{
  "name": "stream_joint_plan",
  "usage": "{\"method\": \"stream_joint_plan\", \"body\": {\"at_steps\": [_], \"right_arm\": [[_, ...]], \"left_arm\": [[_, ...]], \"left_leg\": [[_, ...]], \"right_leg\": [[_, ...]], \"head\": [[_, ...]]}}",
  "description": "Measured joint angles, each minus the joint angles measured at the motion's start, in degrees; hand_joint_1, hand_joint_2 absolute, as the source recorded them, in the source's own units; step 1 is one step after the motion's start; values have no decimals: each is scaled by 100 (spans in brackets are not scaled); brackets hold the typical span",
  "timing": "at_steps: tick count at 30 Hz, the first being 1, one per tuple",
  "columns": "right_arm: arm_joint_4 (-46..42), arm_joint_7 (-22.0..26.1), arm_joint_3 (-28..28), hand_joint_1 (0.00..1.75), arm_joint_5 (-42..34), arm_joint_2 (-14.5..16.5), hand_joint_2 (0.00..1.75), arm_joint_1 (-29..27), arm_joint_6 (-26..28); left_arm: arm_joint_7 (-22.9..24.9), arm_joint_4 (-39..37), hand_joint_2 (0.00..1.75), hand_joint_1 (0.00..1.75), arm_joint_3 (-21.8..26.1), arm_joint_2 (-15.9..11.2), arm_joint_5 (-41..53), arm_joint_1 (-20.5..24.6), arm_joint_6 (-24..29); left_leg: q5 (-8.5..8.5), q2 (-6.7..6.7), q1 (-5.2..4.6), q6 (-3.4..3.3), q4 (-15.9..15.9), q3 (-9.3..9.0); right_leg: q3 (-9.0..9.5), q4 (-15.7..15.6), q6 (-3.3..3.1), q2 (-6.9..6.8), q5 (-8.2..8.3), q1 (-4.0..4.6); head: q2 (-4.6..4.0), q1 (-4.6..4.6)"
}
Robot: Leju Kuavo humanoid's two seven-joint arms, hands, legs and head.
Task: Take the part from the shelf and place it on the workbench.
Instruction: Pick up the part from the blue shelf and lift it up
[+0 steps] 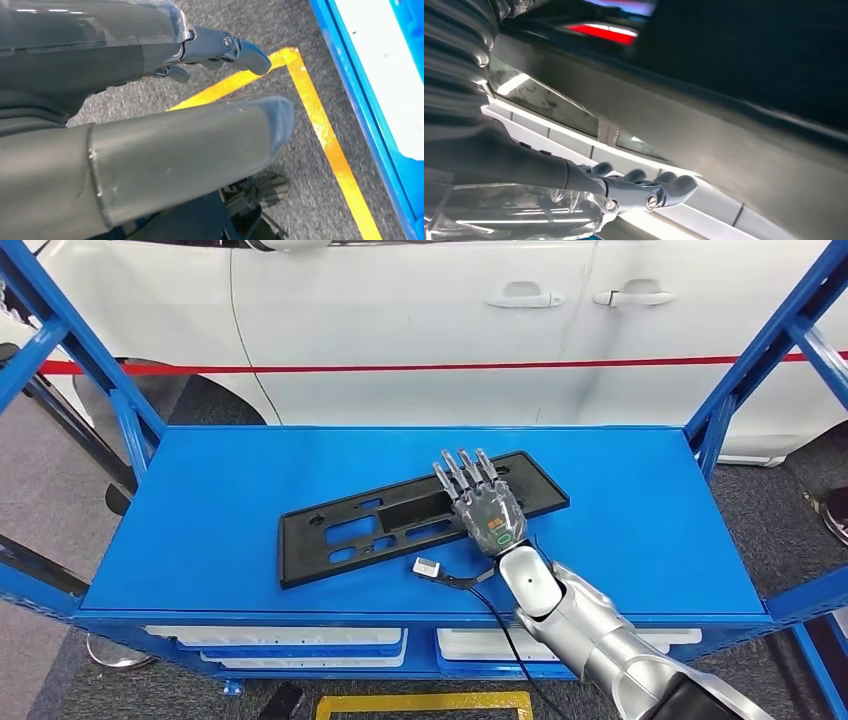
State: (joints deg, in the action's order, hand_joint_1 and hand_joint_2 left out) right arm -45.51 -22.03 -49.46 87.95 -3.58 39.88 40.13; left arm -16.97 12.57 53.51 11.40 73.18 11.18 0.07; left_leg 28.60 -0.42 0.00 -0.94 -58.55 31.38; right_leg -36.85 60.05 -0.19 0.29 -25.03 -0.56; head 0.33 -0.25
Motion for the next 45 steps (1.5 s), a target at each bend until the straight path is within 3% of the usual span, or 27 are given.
{"method": "stream_joint_plan", "body": {"at_steps": [2, 3, 5, 6, 7, 8, 10, 11, 12, 14, 17, 19, 21, 22, 23, 26, 28, 30, 32, 34, 36, 37, 38, 39, 40, 42, 45], "right_arm": [[-2, -1, 1, 0, 0, -3, 175, 8, 0], [-3, -1, 1, 0, 0, -1, 175, 11, 0], [-3, -1, -2, 0, 0, 6, 175, 8, -1], [-2, -1, -2, 0, 0, 9, 175, 2, -1], [-1, -1, -2, 0, 0, 9, 175, -3, -1], [0, -1, -2, 0, 0, 9, 175, -5, -1], [1, -1, -2, 0, 0, 10, 175, -5, -1], [2, -1, -2, 0, 0, 11, 175, 0, -2], [3, -1, -2, 0, 0, 11, 175, 4, -2], [4, -1, -2, 0, 0, 11, 175, 8, -1], [-3, -1, -2, 0, 0, 11, 175, 17, 1], [-3, -1, -2, 0, 0, 11, 175, 25, 0], [3, -1, -2, 0, 0, 11, 175, 6, -1], [8, -1, -2, 0, 0, 11, 175, -8, -1], [11, -1, -2, 0, 0, 11, 175, -16, -1], [14, -1, -2, 0, 0, 10, 175, -13, -1], [16, -1, -2, 0, 0, 10, 175, -3, -1], [16, -1, -2, 0, 0, 12, 175, 2, -1], [15, -1, -1, 87, 0, 11, 175, 8, -1], [15, -7, -2, 175, 0, 15, 175, 17, -1], [15, -31, -4, 175, 0, 20, 175, 23, -1], [15, -36, -4, 175, 0, 20, 175, 26, -1], [15, -33, -3, 175, 0, 20, 175, 34, -1], [15, -22, -1, 175, -1, 20, 175, 46, -1], [15, -8, 2, 175, -1, 20, 175, 64, -1], [14, 23, 13, 175, -2, 19, 175, 110, -1], [13, 68, 44, 175, 0, 17, 175, 152, -1]], "left_arm": [[-1, 0, 0, 0, -1, -2, 0, -1, 0], [-1, 0, 0, 0, -2, -3, 0, 0, 0], [-2, 0, 0, 0, -2, -3, 0, -1, 0], [-1, 0, 0, 0, -2, -3, 0, -7, 0], [-1, 0, 0, 0, -2, -3, 0, -16, 0], [0, 0, 0, 0, -2, -3, 0, -23, 0], [0, 0, 0, 0, -2, -3, 0, -28, 0], [-1, 0, 0, 0, -2, -3, 0, -25, 0], [-1, 0, 0, 0, -2, -3, 0, -20, 0], [0, 0, 0, 0, -2, -5, 0, -13, 1], [-1, 0, 0, 0, -3, -8, 0, -16, 2], [-2, 0, 0, 0, -4, -5, 0, -5, 1], [-1, 0, 0, 0, -4, -5, 0, 0, 0], [-1, 0, 0, 0, -4, -5, 0, -3, 0], [0, 0, 0, 0, -4, -4, 0, -7, 0], [0, 0, 0, 0, -4, 1, 0, -13, 0], [0, 0, 0, 0, -4, 1, 0, -8, 0], [1, 0, 0, 0, -4, 1, 0, -2, 0], [-1, 0, 0, 0, -4, -1, 0, -4, 0], [-20, 0, 0, 0, -4, -1, -15, -4, 33], [-98, 0, 0, 0, -1, 1, -96, 5, 201], [-146, 0, 0, 0, 4, 2, -154, 15, 328], [-179, 0, 0, 0, 11, 3, -202, 32, 438], [-195, 0, 0, 0, 20, 3, -231, 56, 515], [-206, 0, 0, 0, 29, 3, -246, 85, 556], [-224, 0, 0, 0, 45, 3, -256, 142, 576], [-245, 0, 0, 0, 55, 3, -260, 191, 581]], "left_leg": [[124, 7, 6, 59, -183, 51], [248, 10, 16, 87, -455, 179], [519, 11, 28, 126, -1244, 626], [572, 11, 32, 136, -1561, 846], [508, 11, 33, 138, -1683, 979], [310, 11, 33, 131, -1558, 992], [-233, 11, 28, 89, -828, 749], [-423, 9, 13, 61, -475, 606], [-491, 8, -2, 31, -229, 502], [-448, 3, -32, -16, -73, 435], [-438, 4, 13, -104, 58, 339], [-427, 10, 28, -160, 102, 288], [-394, 15, 26, -192, 91, 277], [-374, 13, 27, -194, 81, 266], [-347, 8, 29, -188, 65, 248], [-224, -8, 29, -131, -18, 178], [-168, -10, 12, -72, -55, 172], [-149, -8, 6, -14, -48, 164], [-67, 2, 16, 52, -132, 178], [192, 10, 30, 106, -601, 389], [488, 10, 42, 138, -1328, 769], [519, 11, 50, 147, -1554, 908], [445, 11, 55, 149, -1592, 960], [261, 11, 60, 142, -1408, 904], [11, 11, 62, 123, -1039, 757], [-298, 7, 45, 72, -344, 458], [-342, -1, 8, 5, -59, 360]], "right_leg": [[82, -50, -61, -3, -32, -19], [128, -70, -90, -7, -52, -26], [194, -77, -125, -10, -106, -20], [224, -76, -129, -7, -135, -17], [259, -74, -128, -2, -165, -16], [307, -73, -124, 4, -198, -16], [421, -76, -103, 14, -276, -16], [465, -76, -84, 18, -311, -8], [481, -77, -62, 21, -333, -3], [477, -93, -10, 22, -349, 3], [442, 19, 76, 6, -451, 6], [143, 583, 113, 1, -706, -2], [-332, 1327, 141, 1, -940, -18], [-489, 1507, 153, -1, -917, -27], [-530, 1461, 161, -3, -768, -35], [-151, 439, 154, -15, -107, -44], [13, 63, 118, -12, -15, -32], [32, 31, 58, 0, -50, -23], [73, -12, -16, -3, -55, -36], [117, -40, -75, -14, -57, -49], [128, -38, -99, -18, -65, -42], [132, -36, -102, -18, -70, -37], [137, -33, -103, -15, -77, -34], [145, -28, -99, -11, -84, -33], [155, -23, -93, -5, -94, -32], [155, -12, -63, 8, -104, -21], [124, -28, 23, 14, -72, -14]], "head": [[0, -3], [0, -4], [0, -6], [0, -4], [0, -5], [0, -5], [0, -3], [0, -2], [0, -2], [0, -3], [0, -1], [0, 1], [0, 0], [0, 0], [0, 0], [0, 2], [0, 0], [0, -3], [0, -2], [0, -3], [0, -4], [0, -4], [0, -4], [0, -4], [0, -4], [0, -3], [0, -4]]}}
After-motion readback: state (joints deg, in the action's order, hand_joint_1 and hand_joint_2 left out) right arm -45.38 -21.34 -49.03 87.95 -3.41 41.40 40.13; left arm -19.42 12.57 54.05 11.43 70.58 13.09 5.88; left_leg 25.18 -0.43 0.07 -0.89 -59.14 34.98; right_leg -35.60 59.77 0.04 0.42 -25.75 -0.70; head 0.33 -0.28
